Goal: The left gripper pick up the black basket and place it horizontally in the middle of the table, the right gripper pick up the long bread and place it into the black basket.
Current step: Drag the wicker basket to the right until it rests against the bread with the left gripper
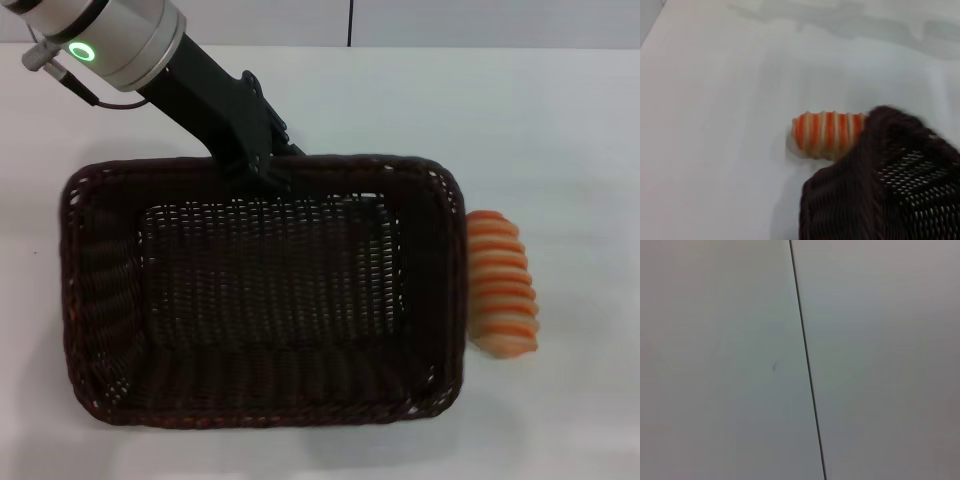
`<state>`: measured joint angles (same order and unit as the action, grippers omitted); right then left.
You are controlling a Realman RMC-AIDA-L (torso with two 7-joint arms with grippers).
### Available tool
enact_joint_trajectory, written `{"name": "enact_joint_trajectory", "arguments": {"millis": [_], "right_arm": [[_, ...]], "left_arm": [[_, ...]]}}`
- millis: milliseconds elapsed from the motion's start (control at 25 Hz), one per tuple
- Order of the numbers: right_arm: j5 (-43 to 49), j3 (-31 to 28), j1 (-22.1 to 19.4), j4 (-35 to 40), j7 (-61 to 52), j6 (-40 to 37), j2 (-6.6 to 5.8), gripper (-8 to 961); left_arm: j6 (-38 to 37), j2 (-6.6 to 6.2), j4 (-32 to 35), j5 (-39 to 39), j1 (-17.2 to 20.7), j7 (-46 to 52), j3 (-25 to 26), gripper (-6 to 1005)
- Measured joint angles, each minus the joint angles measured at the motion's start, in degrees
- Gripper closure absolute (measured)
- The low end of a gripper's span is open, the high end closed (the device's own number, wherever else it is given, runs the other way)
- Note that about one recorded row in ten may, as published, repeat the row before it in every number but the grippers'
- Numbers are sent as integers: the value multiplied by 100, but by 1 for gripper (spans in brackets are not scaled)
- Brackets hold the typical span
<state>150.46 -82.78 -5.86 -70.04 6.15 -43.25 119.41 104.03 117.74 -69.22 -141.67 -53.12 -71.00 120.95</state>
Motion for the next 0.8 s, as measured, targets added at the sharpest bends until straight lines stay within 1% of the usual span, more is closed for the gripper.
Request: {"name": "enact_joint_trajectory", "arguments": {"millis": [400,560,680,760,800], "right_arm": [[9,3,-64,-67,0,0,-6,394],[17,18,-92,-88,0,0,-6,394],[25,79,-150,-144,0,4,-6,394],[24,85,-176,-177,0,27,-6,395],[18,88,-209,-238,0,95,-6,395]], "left_arm": [[-291,11,-69,-39,120,46,-87,563],[-328,12,-84,-28,123,46,-88,538],[-680,29,-460,141,228,97,-31,526],[-680,29,-460,141,228,97,-31,526],[-831,32,-565,234,277,152,-13,526]]}}
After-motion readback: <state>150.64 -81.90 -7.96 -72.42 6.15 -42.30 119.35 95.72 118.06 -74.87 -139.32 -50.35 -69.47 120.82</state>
